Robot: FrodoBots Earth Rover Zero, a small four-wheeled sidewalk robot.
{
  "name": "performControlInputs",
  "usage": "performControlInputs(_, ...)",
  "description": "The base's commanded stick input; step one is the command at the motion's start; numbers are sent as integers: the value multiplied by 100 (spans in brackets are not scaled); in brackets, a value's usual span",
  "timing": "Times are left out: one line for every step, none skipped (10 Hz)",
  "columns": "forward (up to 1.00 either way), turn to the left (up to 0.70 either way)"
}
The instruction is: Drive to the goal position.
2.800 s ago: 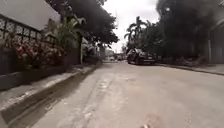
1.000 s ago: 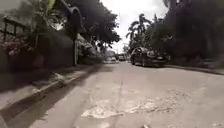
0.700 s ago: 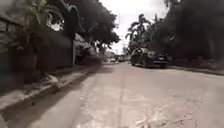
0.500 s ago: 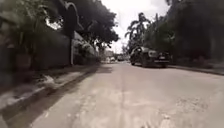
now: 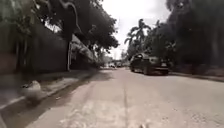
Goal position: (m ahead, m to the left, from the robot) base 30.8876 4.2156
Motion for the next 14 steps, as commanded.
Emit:
performControlInputs(100,-6)
performControlInputs(100,-5)
performControlInputs(100,-5)
performControlInputs(100,-4)
performControlInputs(100,-4)
performControlInputs(100,-4)
performControlInputs(100,-4)
performControlInputs(100,-3)
performControlInputs(100,-3)
performControlInputs(100,-2)
performControlInputs(100,-2)
performControlInputs(100,-1)
performControlInputs(100,0)
performControlInputs(100,0)
